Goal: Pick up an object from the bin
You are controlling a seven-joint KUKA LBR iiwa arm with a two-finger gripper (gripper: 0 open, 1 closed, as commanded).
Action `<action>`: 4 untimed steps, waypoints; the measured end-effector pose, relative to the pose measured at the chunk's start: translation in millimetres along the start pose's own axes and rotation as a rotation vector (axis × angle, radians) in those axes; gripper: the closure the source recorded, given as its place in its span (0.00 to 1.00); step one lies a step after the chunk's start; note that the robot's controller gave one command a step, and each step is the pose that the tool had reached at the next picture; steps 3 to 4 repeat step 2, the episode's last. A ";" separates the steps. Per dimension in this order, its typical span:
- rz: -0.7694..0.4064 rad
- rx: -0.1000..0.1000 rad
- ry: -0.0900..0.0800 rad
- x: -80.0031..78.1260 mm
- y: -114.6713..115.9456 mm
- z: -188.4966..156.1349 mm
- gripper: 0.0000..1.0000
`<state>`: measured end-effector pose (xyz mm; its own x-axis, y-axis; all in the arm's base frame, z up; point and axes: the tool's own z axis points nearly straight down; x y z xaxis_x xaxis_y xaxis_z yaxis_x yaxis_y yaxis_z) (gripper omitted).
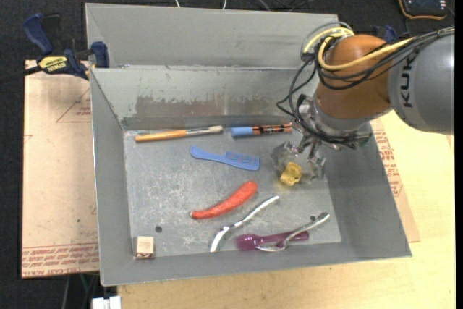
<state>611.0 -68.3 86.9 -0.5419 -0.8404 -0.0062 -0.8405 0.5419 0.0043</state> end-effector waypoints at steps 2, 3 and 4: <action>0.002 -0.008 0.001 -0.4 2.5 -25.5 1.00; 0.002 -0.008 0.001 -0.4 2.5 -25.5 1.00; 0.002 -0.008 0.001 -0.4 2.5 -25.5 1.00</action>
Offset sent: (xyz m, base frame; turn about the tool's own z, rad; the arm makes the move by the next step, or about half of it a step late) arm 0.0011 0.0002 0.0862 0.0008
